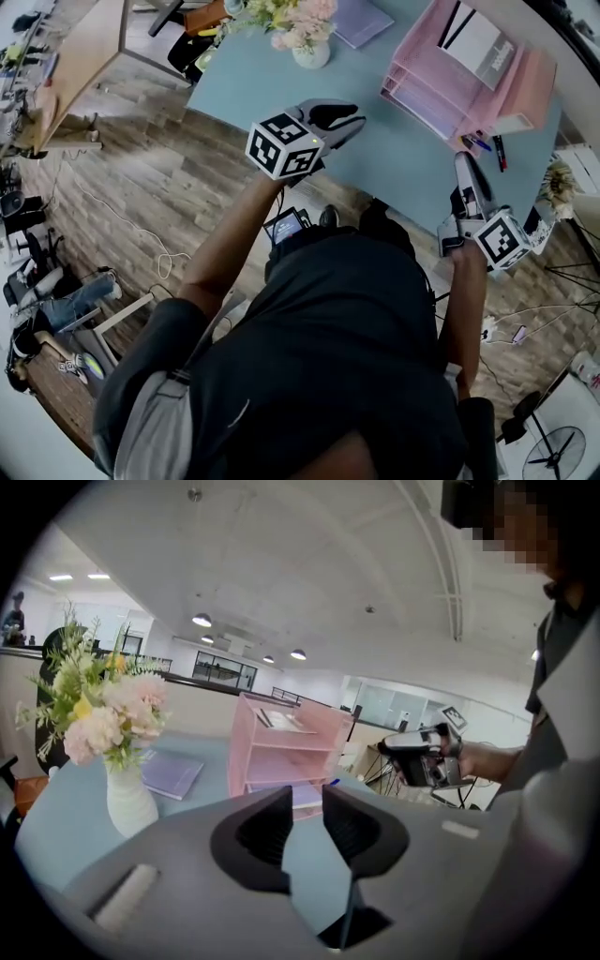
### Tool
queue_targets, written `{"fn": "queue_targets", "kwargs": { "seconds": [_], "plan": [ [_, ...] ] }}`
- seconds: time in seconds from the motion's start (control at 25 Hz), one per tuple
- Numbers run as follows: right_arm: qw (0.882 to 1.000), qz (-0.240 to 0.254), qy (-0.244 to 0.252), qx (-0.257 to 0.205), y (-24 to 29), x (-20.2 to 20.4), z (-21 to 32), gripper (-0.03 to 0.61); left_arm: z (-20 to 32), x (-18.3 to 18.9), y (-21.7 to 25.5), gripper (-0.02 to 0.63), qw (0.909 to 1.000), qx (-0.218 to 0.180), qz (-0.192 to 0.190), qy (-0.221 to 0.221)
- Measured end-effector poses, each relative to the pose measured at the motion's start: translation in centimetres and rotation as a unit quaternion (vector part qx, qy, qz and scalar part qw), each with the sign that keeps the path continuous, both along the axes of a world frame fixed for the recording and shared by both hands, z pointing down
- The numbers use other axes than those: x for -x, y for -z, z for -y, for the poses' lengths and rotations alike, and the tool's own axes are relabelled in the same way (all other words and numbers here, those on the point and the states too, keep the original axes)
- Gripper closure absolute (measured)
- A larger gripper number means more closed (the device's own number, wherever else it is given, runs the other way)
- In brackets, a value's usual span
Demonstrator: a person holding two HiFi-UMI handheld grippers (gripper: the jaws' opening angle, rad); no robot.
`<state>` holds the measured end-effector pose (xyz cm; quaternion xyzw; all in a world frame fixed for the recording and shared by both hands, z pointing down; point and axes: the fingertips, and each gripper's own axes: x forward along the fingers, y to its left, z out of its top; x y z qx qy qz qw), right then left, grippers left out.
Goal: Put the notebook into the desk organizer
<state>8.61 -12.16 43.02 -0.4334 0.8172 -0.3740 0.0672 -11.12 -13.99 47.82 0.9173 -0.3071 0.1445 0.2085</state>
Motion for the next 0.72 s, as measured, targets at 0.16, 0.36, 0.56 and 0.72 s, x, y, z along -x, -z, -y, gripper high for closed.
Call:
{"fn": "queue_targets", "kwargs": {
  "seconds": [0.16,0.36,0.56,0.72],
  "plan": [
    [0.994,-0.07,0.04,-0.067,4.8,2.8,-1.5,0.506,-1.3,0.7,2.7,0.459,0.9995,-0.029,-0.008,0.0],
    [0.975,-0.149,0.062,-0.155,10.0,5.4,-3.2,0.517,-3.4,1.3,5.3,0.459,0.9982,-0.058,-0.014,-0.004],
    [0.953,-0.216,0.069,-0.199,12.8,6.6,-5.2,0.525,-5.4,1.9,7.0,0.459,0.9967,-0.08,-0.007,-0.01],
    [0.947,-0.232,0.06,-0.216,13.9,6.6,-6.3,0.525,-6.4,2.4,7.9,0.459,0.9954,-0.095,0.001,-0.013]
  ]
}}
